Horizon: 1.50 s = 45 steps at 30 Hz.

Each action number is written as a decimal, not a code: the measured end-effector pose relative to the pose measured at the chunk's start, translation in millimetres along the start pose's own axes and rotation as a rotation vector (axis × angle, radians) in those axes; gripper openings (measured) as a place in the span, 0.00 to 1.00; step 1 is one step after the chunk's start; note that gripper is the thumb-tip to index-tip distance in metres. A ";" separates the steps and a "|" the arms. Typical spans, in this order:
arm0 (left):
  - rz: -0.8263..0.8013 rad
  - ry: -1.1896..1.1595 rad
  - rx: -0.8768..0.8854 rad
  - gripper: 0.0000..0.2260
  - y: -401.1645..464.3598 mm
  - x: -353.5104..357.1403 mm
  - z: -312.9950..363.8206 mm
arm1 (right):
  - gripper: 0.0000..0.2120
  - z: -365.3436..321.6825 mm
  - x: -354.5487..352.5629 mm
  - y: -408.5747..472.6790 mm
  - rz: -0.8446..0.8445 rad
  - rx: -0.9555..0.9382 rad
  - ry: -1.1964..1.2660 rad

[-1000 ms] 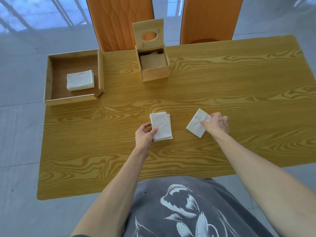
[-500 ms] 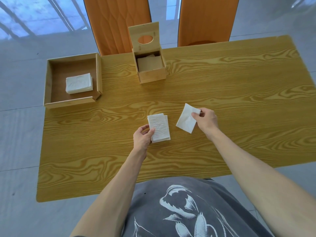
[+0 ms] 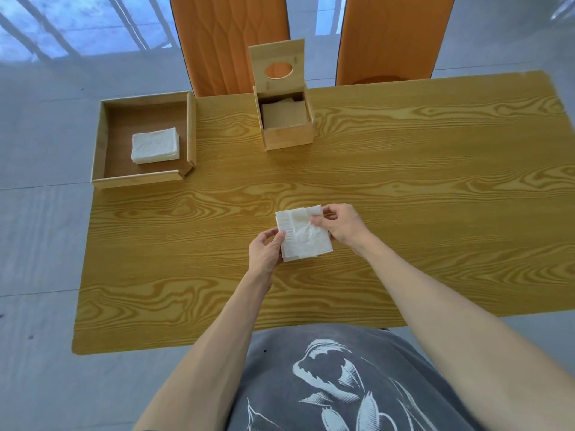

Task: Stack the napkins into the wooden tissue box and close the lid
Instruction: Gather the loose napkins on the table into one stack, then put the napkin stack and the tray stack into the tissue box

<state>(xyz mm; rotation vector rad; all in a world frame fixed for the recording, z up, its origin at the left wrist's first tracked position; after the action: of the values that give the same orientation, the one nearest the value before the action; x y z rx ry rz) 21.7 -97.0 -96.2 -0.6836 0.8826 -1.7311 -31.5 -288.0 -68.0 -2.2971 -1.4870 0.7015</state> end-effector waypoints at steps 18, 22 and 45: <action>-0.064 0.036 -0.048 0.21 5.9 0.7 4.9 | 0.16 -2.9 21.5 16.4 0.059 -0.033 -0.207; -0.092 -0.037 -0.053 0.18 4.8 1.0 10.4 | 0.20 -1.7 11.0 12.9 0.102 -0.043 -0.213; 0.007 0.709 0.468 0.13 -8.2 -13.5 87.9 | 0.10 -70.2 9.5 -9.4 0.027 -0.474 -0.831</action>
<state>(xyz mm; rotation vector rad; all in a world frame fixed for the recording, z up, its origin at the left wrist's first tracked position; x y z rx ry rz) 90.7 -103.2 -39.9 0.2688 0.8792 -2.1055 3.7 -275.4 -7.2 -2.4852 -2.1544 1.5961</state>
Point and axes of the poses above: each hand's wrist, its own y-axis towards the middle knuckle, its own x-axis out of the palm, z = x × y, the point moved 8 cm from there along y, towards the middle knuckle, and after that the axes turned 6 degrees about -x, right-handed, at the moved point
